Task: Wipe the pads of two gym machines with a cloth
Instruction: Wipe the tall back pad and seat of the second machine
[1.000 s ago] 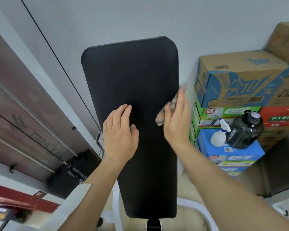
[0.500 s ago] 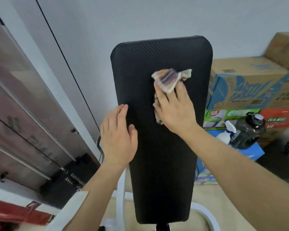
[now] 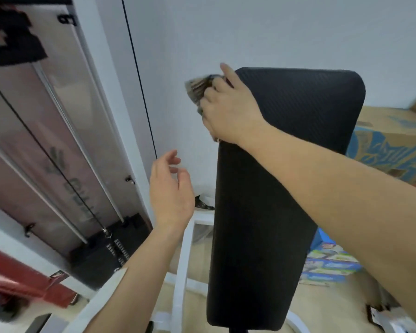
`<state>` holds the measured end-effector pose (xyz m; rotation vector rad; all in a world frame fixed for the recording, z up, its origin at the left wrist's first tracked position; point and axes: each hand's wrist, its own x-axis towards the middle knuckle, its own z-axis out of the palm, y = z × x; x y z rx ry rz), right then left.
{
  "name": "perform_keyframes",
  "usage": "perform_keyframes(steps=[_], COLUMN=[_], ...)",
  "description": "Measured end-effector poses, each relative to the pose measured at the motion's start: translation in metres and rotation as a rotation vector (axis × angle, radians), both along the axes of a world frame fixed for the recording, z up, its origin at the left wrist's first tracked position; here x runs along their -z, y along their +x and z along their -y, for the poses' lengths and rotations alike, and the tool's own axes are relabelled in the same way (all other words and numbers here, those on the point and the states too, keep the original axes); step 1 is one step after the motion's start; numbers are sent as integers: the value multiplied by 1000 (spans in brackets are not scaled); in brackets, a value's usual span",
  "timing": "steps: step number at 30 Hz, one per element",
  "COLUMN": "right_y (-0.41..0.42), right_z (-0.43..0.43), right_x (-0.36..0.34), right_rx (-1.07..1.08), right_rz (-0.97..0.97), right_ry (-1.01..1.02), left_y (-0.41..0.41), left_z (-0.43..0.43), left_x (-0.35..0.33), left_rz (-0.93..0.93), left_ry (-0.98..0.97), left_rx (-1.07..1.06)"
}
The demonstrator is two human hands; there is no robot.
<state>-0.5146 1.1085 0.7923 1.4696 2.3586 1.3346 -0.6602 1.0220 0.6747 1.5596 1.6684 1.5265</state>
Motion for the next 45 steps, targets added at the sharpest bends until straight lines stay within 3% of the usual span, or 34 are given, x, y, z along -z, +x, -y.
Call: perform_keyframes(steps=[3, 6, 9, 12, 17, 20, 25, 28, 32, 37, 43, 45], right_y=[-8, -17, -22, -22, -1, -3, -11, 6, 47, 110, 130, 125], right_z=[-9, 6, 47, 66, 23, 19, 58, 66, 87, 121, 120, 113], right_x=[-11, 49, 124, 137, 51, 43, 119, 116, 108, 111, 85, 74], right_rx=[93, 82, -66, -20, -103, -69, -42, -103, -220, -170, -216, -225], right_rz=[6, 153, 193, 231, 83, -2, 53, 38, -153, -516, -636, -688], right_ry=[64, -4, -249, -448, -105, -36, -299, -302, -303, -136, -21, 39], left_y=[-13, -18, -17, -11, 8, 17, 25, 38, 59, 90, 110, 114], left_z=[-2, -2, -2, -2, 0, -6, -19, -16, -14, -6, -60, -69], left_x=[2, 9, 18, 28, 25, 13, 0, -2, 7, 18, -70, -70], left_rz=[15, 16, -2, -15, 162, 237, 410, 523, 569, 287, 230, 155], left_ry=[-10, -27, -91, -179, -233, -167, -235, -318, -299, -251, 53, 120], left_rx=[-34, -35, 7, 124, 221, 178, 289, 389, 417, 160, 21, -23])
